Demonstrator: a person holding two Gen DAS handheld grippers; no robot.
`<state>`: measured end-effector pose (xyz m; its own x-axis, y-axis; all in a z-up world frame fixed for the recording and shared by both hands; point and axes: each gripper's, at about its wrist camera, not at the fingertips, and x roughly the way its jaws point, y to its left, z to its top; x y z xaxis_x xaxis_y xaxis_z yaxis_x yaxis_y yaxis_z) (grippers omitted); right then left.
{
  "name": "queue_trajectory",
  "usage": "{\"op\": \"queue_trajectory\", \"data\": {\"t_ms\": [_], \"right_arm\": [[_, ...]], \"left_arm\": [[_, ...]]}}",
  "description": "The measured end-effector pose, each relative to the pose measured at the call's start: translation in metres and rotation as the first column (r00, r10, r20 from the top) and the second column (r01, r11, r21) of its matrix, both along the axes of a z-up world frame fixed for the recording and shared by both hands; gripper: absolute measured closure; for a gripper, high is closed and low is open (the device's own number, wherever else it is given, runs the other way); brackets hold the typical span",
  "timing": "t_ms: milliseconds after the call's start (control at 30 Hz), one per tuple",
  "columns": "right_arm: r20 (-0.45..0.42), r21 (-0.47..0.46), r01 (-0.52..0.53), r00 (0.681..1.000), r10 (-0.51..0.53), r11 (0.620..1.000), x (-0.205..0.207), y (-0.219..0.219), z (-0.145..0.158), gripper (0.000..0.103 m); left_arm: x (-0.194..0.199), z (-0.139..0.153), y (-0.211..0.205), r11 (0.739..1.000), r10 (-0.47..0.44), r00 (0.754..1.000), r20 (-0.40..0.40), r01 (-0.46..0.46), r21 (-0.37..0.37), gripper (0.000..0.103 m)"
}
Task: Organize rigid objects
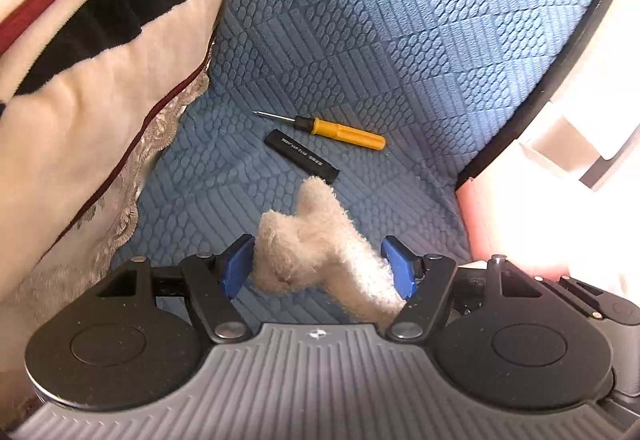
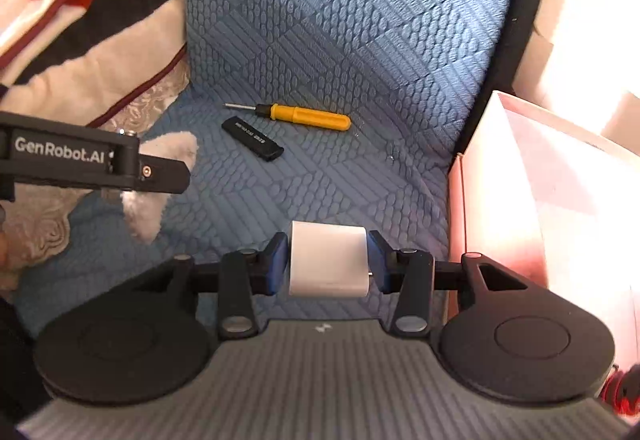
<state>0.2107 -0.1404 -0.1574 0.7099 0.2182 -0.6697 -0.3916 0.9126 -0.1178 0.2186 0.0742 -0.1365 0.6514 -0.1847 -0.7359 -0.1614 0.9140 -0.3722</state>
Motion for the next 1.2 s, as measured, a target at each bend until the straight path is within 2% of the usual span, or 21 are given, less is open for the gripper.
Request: {"op": "queue_trajectory", "data": {"t_ms": [333,467,567,867,967,1000,1067,1200], "right_arm": [[0.006,0.038,0.043,0.999,-0.043,0.998,-0.034,-0.019,0.011,0.057],[0.048,0.007,0.055,0.997,-0.055,0.998,-0.049,-0.021,0.017,0.057],[0.032,0.049,0.059,0.998,-0.061,0.997,-0.054,-0.026,0.023,0.057],[0.045,0.061,0.067,0.996,-0.070,0.996,-0.063,-0.037,0.036,0.057],[0.053,0.084,0.069,0.996,-0.073,0.994,-0.064,-0.043,0.045,0.057],[0.057,0.091,0.070,0.996,-0.075,0.993,-0.065,-0.045,0.048,0.057],[0.067,0.092,0.069,0.995,-0.076,0.993,-0.065,-0.049,0.053,0.057],[0.061,0.096,0.077,0.995,-0.083,0.992,-0.064,-0.056,0.055,0.057]], "left_arm": [[-0.031,0.014,-0.008,1.000,-0.027,0.999,0.032,0.027,-0.003,0.029],[-0.041,0.018,-0.010,0.999,-0.038,0.998,0.048,0.039,-0.016,0.029],[-0.046,0.021,-0.012,0.999,-0.045,0.997,0.058,0.046,-0.018,0.029],[-0.062,0.033,-0.020,0.997,-0.056,0.995,0.081,0.060,-0.048,0.030],[-0.064,0.041,-0.025,0.996,-0.062,0.994,0.094,0.067,-0.055,0.035],[-0.064,0.044,-0.027,0.996,-0.064,0.993,0.099,0.070,-0.054,0.044],[-0.062,0.047,-0.031,0.996,-0.068,0.993,0.099,0.073,-0.052,0.049],[-0.056,0.035,-0.035,0.997,-0.056,0.996,0.064,0.059,-0.047,0.049]]}}
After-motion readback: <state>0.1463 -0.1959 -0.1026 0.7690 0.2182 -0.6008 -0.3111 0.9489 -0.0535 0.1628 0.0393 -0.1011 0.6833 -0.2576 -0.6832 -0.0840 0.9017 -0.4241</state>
